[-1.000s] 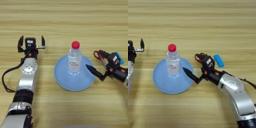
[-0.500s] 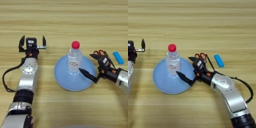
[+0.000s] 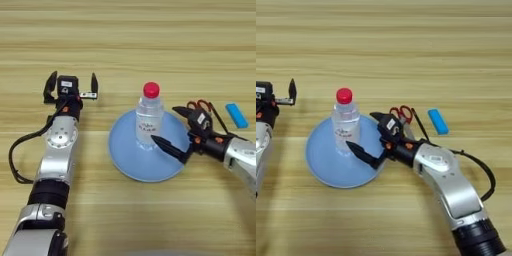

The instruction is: Move the objects on the table

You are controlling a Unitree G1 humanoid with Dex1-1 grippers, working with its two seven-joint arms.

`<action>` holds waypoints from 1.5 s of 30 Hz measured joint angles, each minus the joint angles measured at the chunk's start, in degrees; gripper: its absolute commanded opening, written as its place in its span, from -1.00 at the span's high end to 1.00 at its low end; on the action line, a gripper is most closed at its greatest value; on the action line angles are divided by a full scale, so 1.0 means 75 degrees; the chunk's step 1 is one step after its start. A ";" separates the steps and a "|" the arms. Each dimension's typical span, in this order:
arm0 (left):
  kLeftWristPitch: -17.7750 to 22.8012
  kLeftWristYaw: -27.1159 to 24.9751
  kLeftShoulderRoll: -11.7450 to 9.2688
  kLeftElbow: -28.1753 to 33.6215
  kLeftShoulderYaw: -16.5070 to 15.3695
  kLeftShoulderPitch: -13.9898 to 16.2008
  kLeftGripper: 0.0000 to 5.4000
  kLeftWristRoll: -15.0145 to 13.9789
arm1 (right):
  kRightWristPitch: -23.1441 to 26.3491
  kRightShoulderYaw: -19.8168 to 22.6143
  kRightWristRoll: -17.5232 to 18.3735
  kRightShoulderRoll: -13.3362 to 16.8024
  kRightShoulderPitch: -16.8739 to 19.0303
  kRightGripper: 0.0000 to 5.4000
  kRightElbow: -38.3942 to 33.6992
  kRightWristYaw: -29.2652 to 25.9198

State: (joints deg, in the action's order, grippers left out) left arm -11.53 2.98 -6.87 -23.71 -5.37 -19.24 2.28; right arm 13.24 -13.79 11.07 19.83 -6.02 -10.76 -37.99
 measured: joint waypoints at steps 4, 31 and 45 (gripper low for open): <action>0.0000 0.0014 0.0000 -0.0003 0.0002 0.0000 -0.99 0.0000 | 0.0000 -0.0128 -0.0075 -0.0026 -0.0061 -1.00 0.0005 -0.0007; 0.0004 0.0031 0.0012 -0.0006 0.0019 0.0008 -0.99 0.0005 | -0.0233 -0.0474 -0.0435 -0.1044 -0.0929 -1.00 0.1279 0.0327; 0.0005 0.0035 0.0035 -0.0005 0.0019 0.0026 -1.00 0.0005 | -0.0762 -0.0313 -0.0539 -0.1443 -0.1163 -0.93 0.2207 0.0515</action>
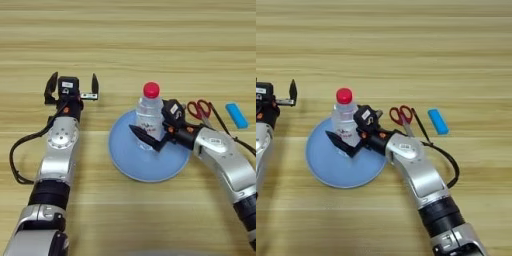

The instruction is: Move the objects on the table

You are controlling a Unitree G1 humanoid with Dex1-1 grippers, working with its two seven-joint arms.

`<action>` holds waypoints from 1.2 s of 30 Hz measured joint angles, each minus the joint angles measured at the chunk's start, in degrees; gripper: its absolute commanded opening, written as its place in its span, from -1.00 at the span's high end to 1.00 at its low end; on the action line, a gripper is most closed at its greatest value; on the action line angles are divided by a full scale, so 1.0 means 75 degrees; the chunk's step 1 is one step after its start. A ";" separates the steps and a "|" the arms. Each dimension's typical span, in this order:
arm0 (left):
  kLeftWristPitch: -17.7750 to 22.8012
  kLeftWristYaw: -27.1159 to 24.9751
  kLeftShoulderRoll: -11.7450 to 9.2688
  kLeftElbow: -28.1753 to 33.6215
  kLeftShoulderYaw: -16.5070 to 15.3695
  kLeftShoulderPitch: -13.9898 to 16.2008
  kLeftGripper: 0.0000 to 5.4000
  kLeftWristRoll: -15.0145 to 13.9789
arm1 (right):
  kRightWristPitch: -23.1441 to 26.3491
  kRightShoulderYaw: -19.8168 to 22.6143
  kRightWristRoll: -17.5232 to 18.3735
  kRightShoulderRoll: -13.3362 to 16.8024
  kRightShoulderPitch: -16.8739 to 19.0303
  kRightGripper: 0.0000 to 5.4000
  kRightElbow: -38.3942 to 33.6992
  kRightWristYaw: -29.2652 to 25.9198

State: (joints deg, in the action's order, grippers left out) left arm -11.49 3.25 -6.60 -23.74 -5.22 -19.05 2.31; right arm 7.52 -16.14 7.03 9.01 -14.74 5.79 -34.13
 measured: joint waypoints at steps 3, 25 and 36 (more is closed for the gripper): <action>0.0000 0.0001 0.0005 0.0001 0.0000 0.0001 -1.00 0.0000 | -0.0086 0.0002 -0.0031 -0.0027 -0.0015 -0.83 0.0144 -0.0001; 0.0023 0.0010 0.0028 0.0015 -0.0003 0.0004 -1.00 0.0000 | -0.0231 0.0077 -0.0123 -0.0101 -0.0019 -0.20 0.0245 -0.0006; 0.0070 0.0018 0.0032 0.0014 -0.0003 0.0004 -1.00 0.0004 | -0.0062 0.0819 0.0029 0.0058 -0.0139 -0.20 -0.0115 0.0199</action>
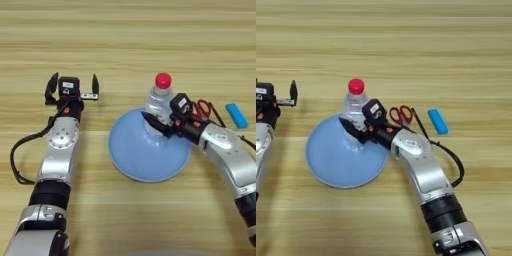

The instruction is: Move the objects on the table

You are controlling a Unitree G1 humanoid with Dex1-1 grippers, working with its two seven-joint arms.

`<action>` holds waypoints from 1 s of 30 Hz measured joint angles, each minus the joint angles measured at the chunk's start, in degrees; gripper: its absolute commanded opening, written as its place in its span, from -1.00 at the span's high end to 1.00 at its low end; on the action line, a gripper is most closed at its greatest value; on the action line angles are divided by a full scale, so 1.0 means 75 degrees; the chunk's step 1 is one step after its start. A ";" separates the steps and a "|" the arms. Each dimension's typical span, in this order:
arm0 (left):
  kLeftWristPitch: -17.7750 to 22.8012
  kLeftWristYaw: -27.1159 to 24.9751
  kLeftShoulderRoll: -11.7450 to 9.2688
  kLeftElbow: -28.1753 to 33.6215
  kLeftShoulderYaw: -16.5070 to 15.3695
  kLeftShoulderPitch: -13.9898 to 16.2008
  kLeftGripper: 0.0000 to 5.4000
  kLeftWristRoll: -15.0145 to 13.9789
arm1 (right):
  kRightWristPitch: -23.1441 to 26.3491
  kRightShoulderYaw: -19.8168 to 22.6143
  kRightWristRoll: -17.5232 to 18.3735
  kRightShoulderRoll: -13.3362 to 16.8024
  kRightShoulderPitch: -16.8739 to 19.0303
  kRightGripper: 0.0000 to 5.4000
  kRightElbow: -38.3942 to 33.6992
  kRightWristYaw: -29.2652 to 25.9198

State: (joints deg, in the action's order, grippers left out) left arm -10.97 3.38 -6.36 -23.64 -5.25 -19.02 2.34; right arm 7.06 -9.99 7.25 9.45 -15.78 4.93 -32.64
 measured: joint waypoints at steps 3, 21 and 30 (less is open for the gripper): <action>0.0004 0.0004 0.0005 0.0000 0.0000 0.0000 -1.00 0.0000 | 0.0003 0.0313 0.0087 0.0062 -0.0196 -0.20 -0.0019 0.0120; 0.0079 0.0038 0.0026 0.0001 0.0000 0.0000 -1.00 0.0001 | -0.0213 0.2477 0.0417 0.1163 -0.1145 -0.20 0.1577 0.0952; 0.0079 0.0041 0.0024 0.0001 -0.0003 0.0001 -1.00 0.0000 | -0.0217 0.3110 0.0368 0.1593 -0.1010 -0.20 0.2057 0.1526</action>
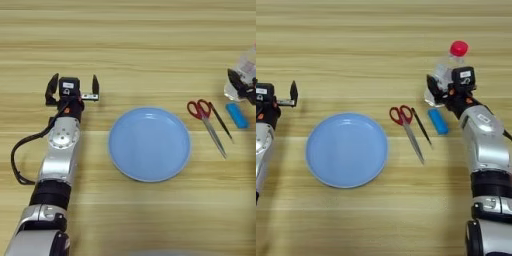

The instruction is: Move the objects on the table

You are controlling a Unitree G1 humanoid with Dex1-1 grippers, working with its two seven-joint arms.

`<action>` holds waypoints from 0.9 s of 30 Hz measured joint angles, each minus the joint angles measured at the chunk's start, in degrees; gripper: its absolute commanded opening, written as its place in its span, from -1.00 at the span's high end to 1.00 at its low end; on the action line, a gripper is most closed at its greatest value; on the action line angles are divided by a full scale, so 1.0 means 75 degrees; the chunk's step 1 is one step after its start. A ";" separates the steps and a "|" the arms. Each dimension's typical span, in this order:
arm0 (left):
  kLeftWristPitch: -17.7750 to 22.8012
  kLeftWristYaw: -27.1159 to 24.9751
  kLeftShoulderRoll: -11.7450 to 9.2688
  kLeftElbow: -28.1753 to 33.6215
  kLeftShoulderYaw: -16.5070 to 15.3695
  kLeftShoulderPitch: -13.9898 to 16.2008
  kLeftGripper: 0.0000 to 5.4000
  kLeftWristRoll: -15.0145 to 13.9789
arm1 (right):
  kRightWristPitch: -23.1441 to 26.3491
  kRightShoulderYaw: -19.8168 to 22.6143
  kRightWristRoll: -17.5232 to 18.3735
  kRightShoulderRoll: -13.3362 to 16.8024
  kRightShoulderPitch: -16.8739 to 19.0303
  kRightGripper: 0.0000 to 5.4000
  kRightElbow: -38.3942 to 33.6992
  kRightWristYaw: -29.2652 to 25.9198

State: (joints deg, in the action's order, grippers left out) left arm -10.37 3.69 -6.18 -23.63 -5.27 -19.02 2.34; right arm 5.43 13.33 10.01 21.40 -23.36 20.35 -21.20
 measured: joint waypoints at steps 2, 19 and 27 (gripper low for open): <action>0.0000 0.0000 0.0000 0.0000 0.0000 0.0000 -1.00 0.0000 | 0.0000 0.0066 -0.0029 0.0052 0.0096 -0.20 0.0001 0.0115; -0.0002 -0.0001 -0.0001 0.0000 -0.0006 0.0001 -1.00 0.0000 | -0.0284 0.0282 -0.0554 0.0533 0.0373 -0.20 0.0948 0.0684; -0.0001 -0.0001 -0.0001 0.0000 -0.0010 0.0001 -1.00 -0.0002 | -0.0657 0.0241 -0.0573 0.0536 0.0162 -0.20 0.1710 0.0760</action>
State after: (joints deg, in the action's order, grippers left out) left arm -10.38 3.68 -6.19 -23.63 -5.34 -19.01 2.33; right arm 0.51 15.13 5.72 25.42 -22.14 33.17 -15.50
